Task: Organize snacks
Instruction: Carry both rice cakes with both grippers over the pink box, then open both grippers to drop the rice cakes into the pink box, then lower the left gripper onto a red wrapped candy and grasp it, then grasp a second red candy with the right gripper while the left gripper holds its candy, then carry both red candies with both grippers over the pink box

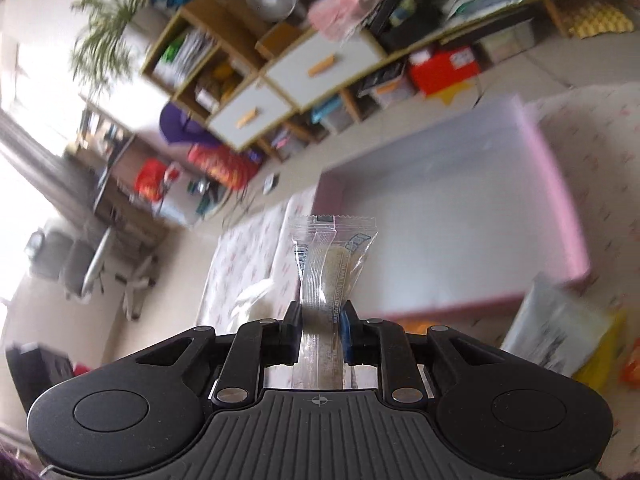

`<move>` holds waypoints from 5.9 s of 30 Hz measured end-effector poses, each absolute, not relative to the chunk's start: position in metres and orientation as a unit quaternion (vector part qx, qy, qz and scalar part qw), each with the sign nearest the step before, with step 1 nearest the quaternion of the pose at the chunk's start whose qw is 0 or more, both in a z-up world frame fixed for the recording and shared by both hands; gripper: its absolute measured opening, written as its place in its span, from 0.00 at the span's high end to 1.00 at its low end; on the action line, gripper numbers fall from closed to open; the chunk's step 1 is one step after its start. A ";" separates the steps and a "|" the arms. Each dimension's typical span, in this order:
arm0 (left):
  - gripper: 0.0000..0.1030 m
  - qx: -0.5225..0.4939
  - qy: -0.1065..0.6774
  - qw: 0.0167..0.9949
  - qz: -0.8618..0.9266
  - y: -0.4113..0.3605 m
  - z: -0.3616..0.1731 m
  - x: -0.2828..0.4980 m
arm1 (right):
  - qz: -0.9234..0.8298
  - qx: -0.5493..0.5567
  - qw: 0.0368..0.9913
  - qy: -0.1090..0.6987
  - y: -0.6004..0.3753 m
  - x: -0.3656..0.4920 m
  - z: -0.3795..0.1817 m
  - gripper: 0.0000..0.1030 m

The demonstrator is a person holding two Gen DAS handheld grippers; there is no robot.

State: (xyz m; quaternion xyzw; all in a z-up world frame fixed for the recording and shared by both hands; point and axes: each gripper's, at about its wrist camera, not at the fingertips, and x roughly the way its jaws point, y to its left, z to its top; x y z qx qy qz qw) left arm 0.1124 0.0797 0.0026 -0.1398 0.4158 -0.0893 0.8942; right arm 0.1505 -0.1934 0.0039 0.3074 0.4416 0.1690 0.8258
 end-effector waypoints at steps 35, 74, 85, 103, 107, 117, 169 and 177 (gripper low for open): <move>0.82 -0.014 0.402 0.911 -0.095 0.009 -0.040 0.178 | 0.079 0.201 0.881 0.422 -0.256 0.198 -0.058 0.81; 0.00 0.006 0.440 0.895 -0.071 0.019 0.007 0.105 | 0.084 0.146 0.887 0.431 -0.223 0.117 0.031 0.14; 0.13 -0.037 0.490 0.867 -0.081 0.042 -0.017 0.080 | 0.131 0.114 0.872 0.458 -0.195 0.084 0.011 0.13; 0.78 -0.103 0.521 0.833 -0.155 0.056 -0.042 0.065 | 0.225 0.079 0.830 0.505 -0.138 0.060 -0.008 0.13; 0.79 -0.099 0.509 0.843 -0.141 0.063 -0.038 0.063 | 0.247 0.062 0.827 0.501 -0.125 0.056 -0.010 0.13; 0.79 -0.105 0.484 0.863 -0.097 0.096 -0.024 0.055 | 0.313 0.012 0.823 0.474 -0.087 0.044 -0.005 0.15; 0.79 -0.172 0.442 0.878 -0.066 0.112 0.002 0.070 | 0.299 -0.055 0.845 0.440 -0.082 0.055 0.008 0.75; 0.79 -0.182 0.413 0.889 -0.079 0.083 0.009 0.085 | 0.241 0.020 0.870 0.430 -0.130 0.086 0.020 0.75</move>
